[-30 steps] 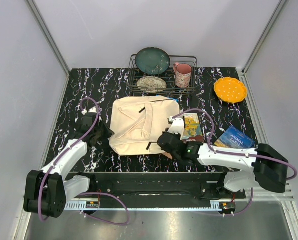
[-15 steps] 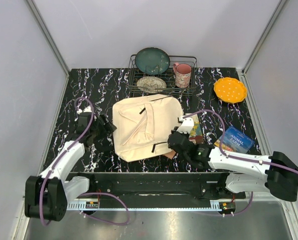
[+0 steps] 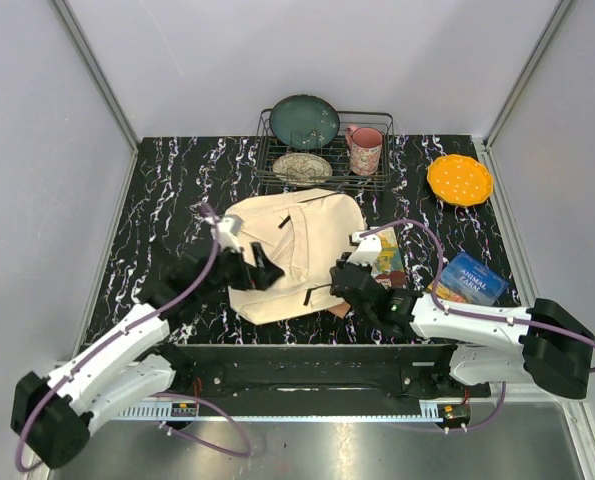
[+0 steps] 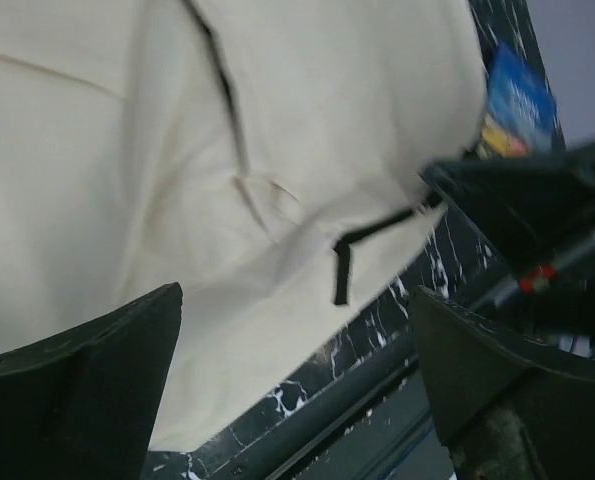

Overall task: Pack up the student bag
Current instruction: Unzip the student bag at the center of the board.

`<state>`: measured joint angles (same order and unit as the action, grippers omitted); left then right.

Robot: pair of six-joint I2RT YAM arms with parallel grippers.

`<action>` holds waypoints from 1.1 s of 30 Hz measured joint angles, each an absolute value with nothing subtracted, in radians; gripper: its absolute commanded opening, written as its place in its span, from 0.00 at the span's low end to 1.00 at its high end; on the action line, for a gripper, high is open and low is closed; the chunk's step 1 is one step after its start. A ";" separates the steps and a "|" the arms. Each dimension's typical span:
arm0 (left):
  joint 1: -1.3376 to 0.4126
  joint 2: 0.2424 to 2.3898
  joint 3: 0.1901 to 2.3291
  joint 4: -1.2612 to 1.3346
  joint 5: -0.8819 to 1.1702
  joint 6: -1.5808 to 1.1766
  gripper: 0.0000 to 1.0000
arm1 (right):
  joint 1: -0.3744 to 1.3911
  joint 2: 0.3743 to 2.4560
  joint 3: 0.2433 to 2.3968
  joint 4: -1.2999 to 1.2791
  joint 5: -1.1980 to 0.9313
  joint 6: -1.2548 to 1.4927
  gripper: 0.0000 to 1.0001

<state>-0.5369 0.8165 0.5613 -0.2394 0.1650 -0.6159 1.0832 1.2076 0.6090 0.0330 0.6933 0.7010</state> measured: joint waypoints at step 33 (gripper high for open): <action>-0.994 1.406 0.726 0.160 0.082 -0.183 0.61 | 1.082 0.979 0.609 -0.111 0.662 0.696 0.00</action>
